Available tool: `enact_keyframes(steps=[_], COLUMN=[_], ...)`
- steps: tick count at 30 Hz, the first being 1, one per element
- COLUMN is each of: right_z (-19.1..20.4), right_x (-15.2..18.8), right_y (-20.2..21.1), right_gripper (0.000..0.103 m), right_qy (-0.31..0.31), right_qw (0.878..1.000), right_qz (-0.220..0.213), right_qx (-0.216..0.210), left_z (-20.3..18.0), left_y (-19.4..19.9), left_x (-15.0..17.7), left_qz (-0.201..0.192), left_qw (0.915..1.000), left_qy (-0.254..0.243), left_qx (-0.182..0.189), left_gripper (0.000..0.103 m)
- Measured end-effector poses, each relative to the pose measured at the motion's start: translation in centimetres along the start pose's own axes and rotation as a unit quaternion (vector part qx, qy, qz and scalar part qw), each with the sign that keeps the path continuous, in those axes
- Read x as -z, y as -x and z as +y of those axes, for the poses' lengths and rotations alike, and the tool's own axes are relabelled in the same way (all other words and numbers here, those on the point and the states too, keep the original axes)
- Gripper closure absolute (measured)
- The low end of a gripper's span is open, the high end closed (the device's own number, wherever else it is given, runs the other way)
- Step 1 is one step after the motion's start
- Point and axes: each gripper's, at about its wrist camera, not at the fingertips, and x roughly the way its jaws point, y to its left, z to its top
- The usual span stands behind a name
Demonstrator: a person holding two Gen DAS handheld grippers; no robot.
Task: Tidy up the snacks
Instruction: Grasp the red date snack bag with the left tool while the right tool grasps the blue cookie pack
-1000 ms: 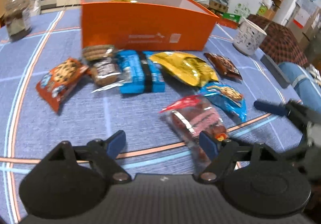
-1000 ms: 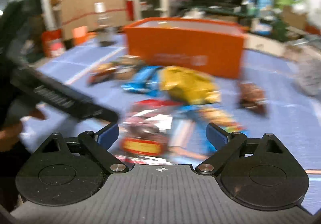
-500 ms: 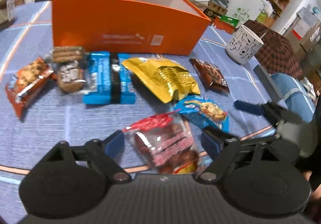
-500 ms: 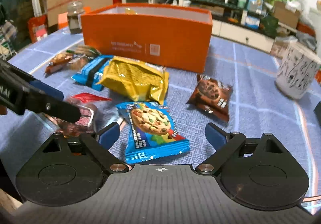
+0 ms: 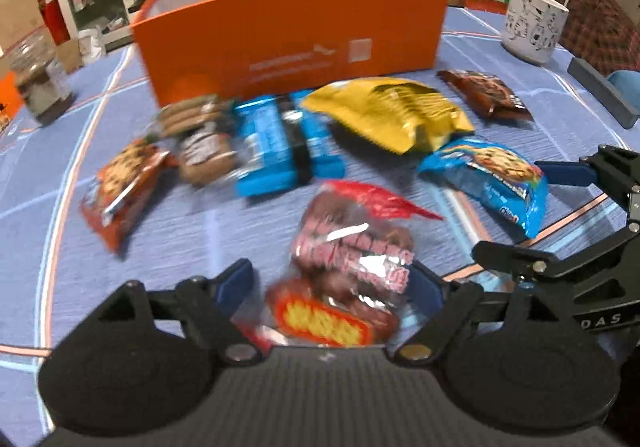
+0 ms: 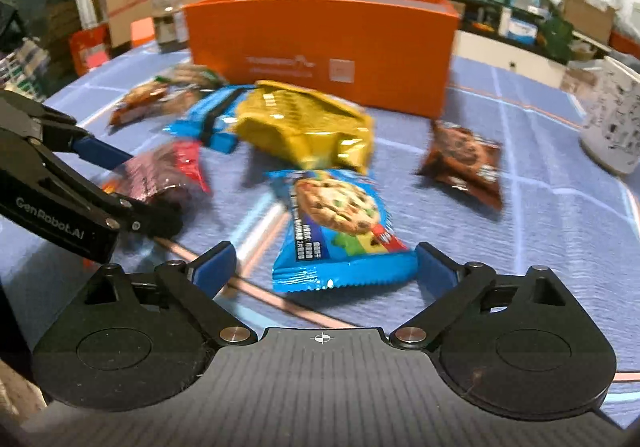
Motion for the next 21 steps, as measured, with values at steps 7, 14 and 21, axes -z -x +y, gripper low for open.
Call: enact_keyframes(steps=[7,14,21], right_z=[0.7,0.9,1.4], right_x=[-0.3,-0.4,-0.8], right_y=[0.1,-0.3,-0.7], right_gripper=[0.015,0.019,0.023], right_qy=[-0.003,0.011,-0.013], right_qw=[1.000,1.000,1.000], right_qz=[-0.008,-0.003,-0.005], right_qx=[0.002,-0.001,0.017], left_z=[2.1,0.9,0.9], left_y=[0.3,0.0,-0.3], left_x=[0.2,0.3,0.6], left_qz=[-0.006,-0.018,-0.037], left_qw=[0.9986,0.9987,0.9977], left_qy=[0.031,-0.035,-0.041], left_qx=[0.043,0.034,0.040], left_gripper=[0.015,0.013,0.012])
